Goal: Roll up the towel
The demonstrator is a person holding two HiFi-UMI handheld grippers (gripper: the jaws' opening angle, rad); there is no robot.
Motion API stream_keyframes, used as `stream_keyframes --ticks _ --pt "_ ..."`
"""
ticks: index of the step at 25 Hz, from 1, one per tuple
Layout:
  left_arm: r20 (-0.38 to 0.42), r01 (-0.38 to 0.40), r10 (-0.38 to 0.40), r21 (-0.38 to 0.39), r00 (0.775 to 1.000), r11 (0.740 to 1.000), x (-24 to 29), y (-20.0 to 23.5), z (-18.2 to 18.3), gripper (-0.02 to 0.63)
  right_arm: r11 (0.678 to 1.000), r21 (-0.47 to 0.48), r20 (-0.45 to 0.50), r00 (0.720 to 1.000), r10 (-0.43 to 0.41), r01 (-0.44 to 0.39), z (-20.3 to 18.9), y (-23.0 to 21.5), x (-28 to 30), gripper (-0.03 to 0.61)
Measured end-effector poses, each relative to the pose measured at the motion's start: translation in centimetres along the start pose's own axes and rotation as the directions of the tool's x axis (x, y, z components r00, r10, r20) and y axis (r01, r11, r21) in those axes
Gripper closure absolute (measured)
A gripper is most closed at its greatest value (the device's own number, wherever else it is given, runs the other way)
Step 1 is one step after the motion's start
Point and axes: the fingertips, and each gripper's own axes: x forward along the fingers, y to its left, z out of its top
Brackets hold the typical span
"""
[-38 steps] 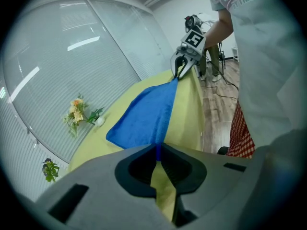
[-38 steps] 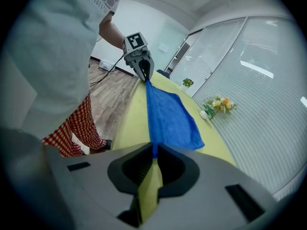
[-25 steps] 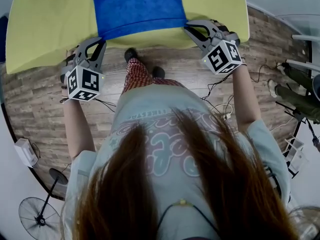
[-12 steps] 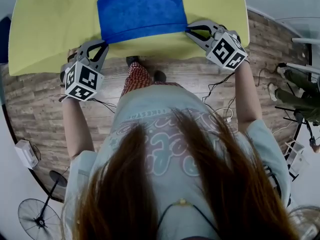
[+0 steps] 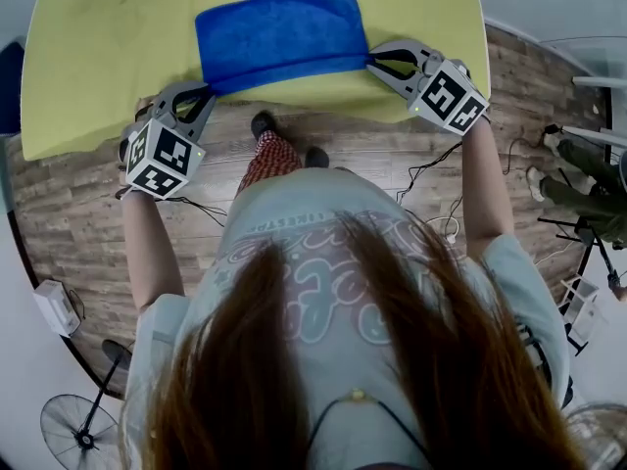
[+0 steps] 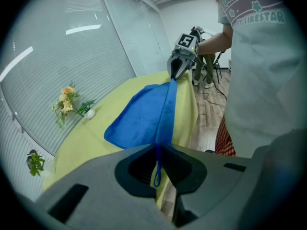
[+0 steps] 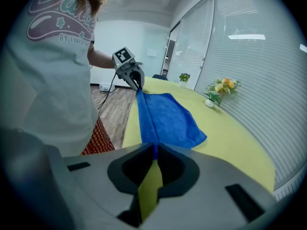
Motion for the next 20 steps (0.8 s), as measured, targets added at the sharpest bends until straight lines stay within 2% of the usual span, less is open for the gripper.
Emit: stream_keyframes --ticks 13,20 --pt "-0.006 0.003 -0.003 0.015 1.0 1.0 1.2 1.8 0.4 0.578 1.0 0.003 -0.003 1.0 -0.008 0.008 -0.3 -2.2 0.8 0.543" --pt "0.017 -0.038 0.038 0.016 0.999 0.999 1.3 2.3 0.7 0.578 0.999 -0.002 -0.028 0.999 -0.041 0.041 -0.5 -2.6 0.9 0.534"
